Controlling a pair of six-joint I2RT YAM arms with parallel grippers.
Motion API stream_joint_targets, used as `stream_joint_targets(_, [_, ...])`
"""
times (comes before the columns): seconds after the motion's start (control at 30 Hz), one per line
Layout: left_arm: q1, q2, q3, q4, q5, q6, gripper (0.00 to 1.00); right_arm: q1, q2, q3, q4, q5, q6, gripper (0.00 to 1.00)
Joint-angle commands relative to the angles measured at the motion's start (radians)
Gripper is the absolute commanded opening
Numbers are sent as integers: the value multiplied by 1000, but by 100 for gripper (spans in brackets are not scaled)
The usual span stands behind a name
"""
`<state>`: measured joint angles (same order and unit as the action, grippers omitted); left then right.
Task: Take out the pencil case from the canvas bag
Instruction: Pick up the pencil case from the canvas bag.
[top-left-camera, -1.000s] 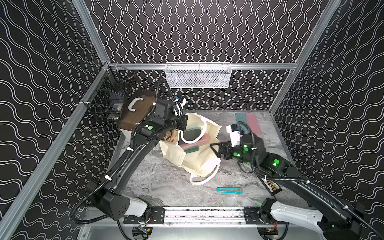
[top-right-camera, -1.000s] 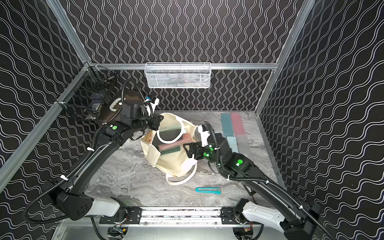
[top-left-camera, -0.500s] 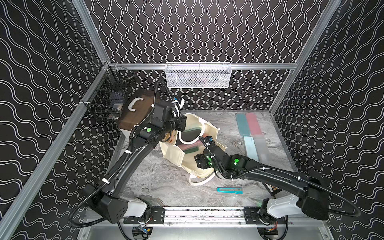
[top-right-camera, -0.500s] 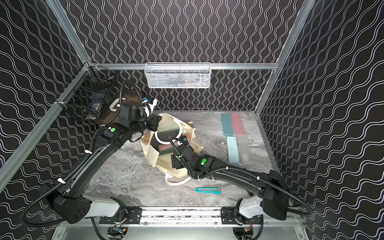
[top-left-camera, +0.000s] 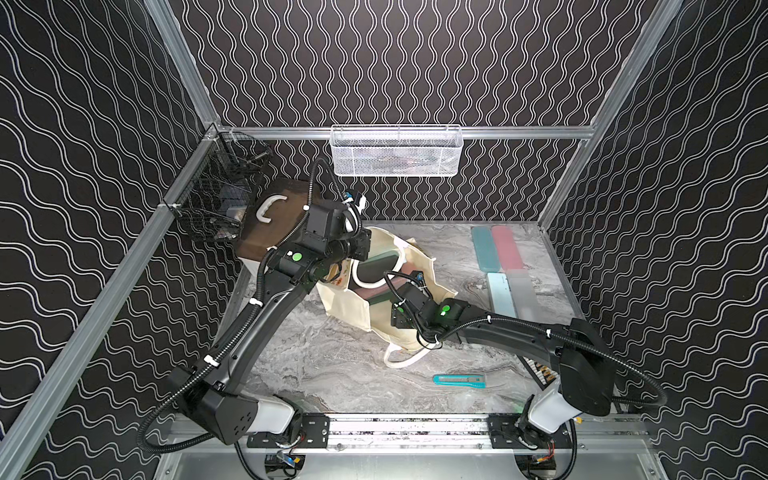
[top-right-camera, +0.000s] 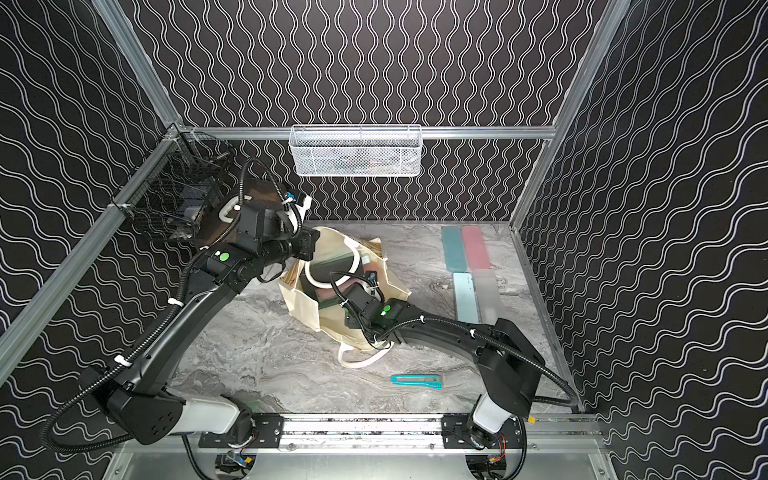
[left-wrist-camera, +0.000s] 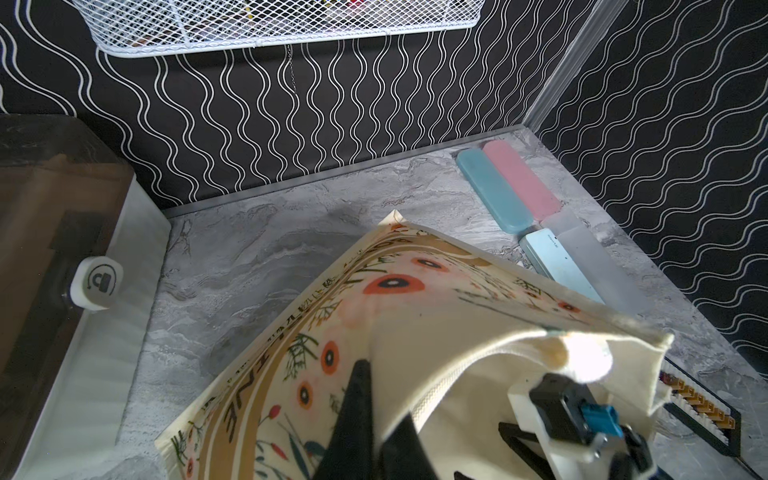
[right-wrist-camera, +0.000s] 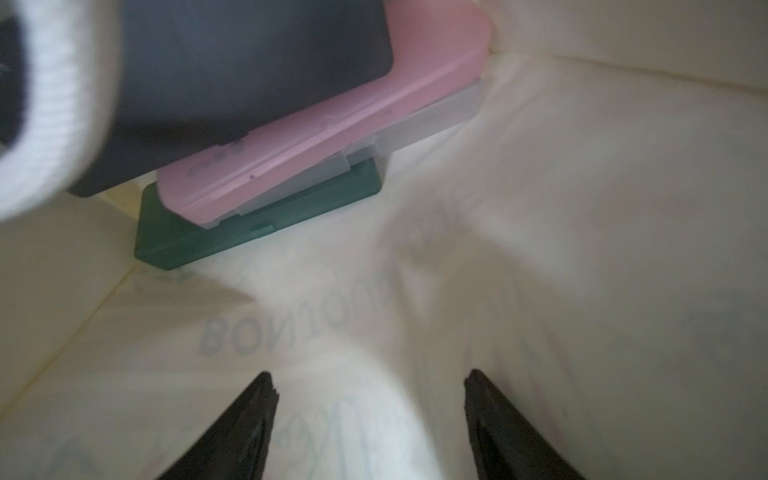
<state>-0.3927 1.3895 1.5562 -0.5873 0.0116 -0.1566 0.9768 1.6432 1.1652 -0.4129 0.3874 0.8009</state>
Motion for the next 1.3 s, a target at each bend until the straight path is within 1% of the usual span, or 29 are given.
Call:
stream_joint_targets(0.0, [0, -16, 3, 57, -3, -14, 0, -33, 21, -9, 3, -53, 95, 73])
stream_joint_targets(0.2, [1, -27, -7, 55, 30, -27, 0, -91, 39, -27, 101, -143, 175, 70])
stream_joint_targets(0.23, [1, -30, -11, 59, 35, -30, 0, -98, 43, -27, 109, -152, 191, 69])
stream_joint_targets(0.37, [1, -39, -14, 60, 65, -37, 0, -132, 82, -13, 92, -176, 273, 57])
stream_joint_targets(0.43, [1, -46, -15, 60, 81, -40, 0, -148, 105, 5, 89, -207, 289, 55])
stream_joint_targets(0.73, [1, -94, -64, 60, 125, -31, 0, -188, 100, -20, 155, -219, 389, 45])
stream_joint_targets(0.8, [-1, -101, -77, 60, 150, -22, 0, -203, 87, -26, 191, -227, 412, 42])
stream_joint_targets(0.83, [0, -106, -81, 64, 164, -19, 0, -209, 79, -61, 214, -231, 420, 41])
stream_joint_targets(1.0, [1, -130, -133, 88, 258, 9, 0, -223, 27, -125, 347, -226, 455, 36])
stream_joint_targets(1.13, [0, -142, -151, 101, 305, 20, 0, -229, 0, -159, 460, -227, 467, 36])
stream_joint_targets(1.27, [0, -138, -148, 102, 362, 30, 0, -235, 6, -161, 544, -247, 477, 36])
